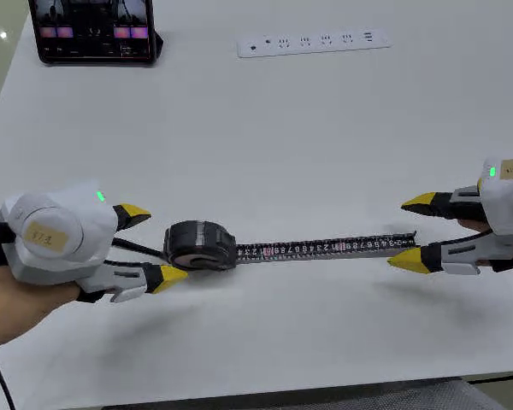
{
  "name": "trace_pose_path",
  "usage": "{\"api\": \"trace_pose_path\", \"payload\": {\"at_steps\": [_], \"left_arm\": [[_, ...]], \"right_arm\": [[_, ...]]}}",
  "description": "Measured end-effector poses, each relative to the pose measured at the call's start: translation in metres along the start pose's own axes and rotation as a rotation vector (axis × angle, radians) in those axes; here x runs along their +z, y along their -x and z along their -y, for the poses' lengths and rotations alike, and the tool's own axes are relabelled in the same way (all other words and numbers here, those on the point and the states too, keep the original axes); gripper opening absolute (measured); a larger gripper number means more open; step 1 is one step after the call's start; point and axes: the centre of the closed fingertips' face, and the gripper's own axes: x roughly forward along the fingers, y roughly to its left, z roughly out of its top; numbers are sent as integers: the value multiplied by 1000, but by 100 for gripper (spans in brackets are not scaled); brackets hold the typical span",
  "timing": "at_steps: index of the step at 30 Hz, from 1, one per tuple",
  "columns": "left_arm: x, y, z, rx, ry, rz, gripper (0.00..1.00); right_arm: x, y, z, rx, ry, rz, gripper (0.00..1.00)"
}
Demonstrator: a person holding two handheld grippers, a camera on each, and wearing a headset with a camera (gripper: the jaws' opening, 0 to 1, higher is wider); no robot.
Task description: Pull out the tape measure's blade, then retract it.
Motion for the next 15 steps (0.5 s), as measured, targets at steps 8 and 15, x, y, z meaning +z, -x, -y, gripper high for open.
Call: {"api": "trace_pose_path", "payload": {"at_steps": [8, 15], "left_arm": [[3, 14, -1, 65, 61, 62, 57], [2, 21, 2, 111, 92, 98, 61]], "right_arm": [[8, 10, -1, -64, -48, 43, 58], [15, 16, -8, -112, -62, 78, 62]]}}
